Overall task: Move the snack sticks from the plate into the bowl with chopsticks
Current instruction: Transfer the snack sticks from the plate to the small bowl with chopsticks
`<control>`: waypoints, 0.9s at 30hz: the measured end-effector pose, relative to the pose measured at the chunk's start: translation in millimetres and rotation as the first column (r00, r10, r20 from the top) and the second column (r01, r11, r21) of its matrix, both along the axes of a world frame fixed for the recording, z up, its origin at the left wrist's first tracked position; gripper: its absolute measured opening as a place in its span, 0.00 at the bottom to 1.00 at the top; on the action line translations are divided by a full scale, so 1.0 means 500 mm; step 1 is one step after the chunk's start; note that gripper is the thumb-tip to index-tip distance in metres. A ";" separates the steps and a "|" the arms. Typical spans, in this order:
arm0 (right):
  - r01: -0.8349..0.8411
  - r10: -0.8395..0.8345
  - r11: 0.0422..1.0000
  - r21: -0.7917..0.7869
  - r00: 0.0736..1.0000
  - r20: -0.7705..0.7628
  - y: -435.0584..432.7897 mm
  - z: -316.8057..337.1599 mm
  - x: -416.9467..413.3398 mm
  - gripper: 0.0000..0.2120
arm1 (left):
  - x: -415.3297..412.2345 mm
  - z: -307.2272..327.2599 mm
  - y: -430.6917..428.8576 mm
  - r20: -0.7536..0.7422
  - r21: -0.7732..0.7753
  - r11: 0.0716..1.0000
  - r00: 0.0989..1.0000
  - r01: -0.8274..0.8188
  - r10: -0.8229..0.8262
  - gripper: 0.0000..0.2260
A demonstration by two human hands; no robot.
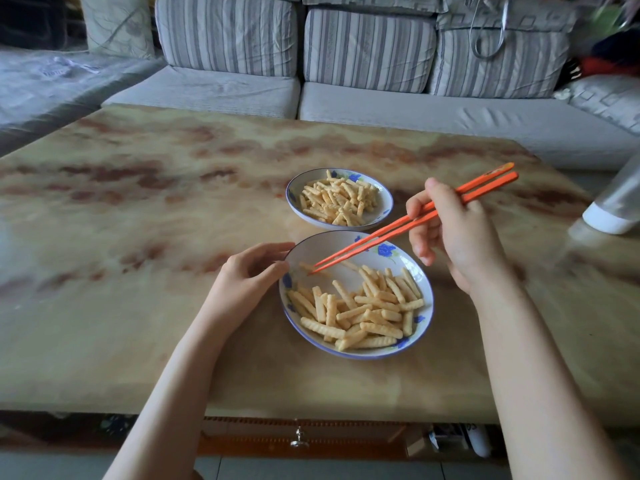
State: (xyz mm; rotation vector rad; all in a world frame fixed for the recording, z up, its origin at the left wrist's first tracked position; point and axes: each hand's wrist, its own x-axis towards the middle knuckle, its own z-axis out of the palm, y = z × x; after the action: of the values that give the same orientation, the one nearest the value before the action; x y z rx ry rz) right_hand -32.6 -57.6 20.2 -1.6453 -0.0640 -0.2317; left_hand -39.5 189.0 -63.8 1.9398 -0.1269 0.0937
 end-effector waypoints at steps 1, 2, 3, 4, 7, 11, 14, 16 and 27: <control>0.020 -0.020 0.999 0.027 1.000 0.010 -0.003 0.001 0.002 0.22 | 0.000 0.000 0.000 -0.001 0.000 1.000 1.000 -0.001 0.001 0.17; 0.040 -0.042 0.998 0.057 0.999 0.019 -0.007 0.002 0.003 0.22 | 0.000 0.000 0.001 -0.002 0.000 1.000 1.000 -0.001 0.001 0.17; 0.063 -0.065 0.994 0.085 0.998 0.026 -0.011 0.004 0.004 0.21 | 0.000 0.000 0.001 -0.002 -0.002 1.000 1.000 -0.001 0.001 0.17; 0.088 -0.093 0.990 0.111 0.995 0.034 -0.015 0.006 0.005 0.21 | -0.001 0.000 0.001 -0.002 -0.003 1.000 1.000 0.000 0.000 0.17; 0.183 -0.205 0.956 0.229 0.976 0.073 -0.025 0.011 0.005 0.20 | -0.001 0.001 0.000 -0.004 -0.005 1.000 1.000 -0.001 0.001 0.16; 0.328 -0.376 0.884 0.331 0.922 0.091 -0.036 0.006 0.014 0.19 | -0.002 0.003 -0.002 -0.005 -0.013 1.000 1.000 -0.004 0.004 0.17; 0.403 -0.445 0.868 0.292 0.890 0.095 -0.039 -0.015 0.029 0.19 | -0.001 0.003 -0.002 -0.005 -0.010 1.000 1.000 -0.003 0.003 0.17; 0.415 -0.449 0.875 0.248 0.888 0.099 -0.037 -0.031 0.039 0.19 | -0.001 0.003 -0.002 -0.005 -0.010 1.000 1.000 -0.003 0.003 0.17; 0.334 -0.369 0.920 0.203 0.915 0.163 -0.043 -0.023 0.035 0.20 | 0.000 0.003 -0.002 -0.001 -0.002 1.000 1.000 -0.006 0.006 0.17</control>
State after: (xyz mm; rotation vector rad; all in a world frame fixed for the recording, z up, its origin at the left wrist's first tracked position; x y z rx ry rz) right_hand -15.3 -79.2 8.8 -1.4487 0.1020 -0.6625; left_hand -39.8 187.8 -62.4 1.9382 -0.1207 0.0966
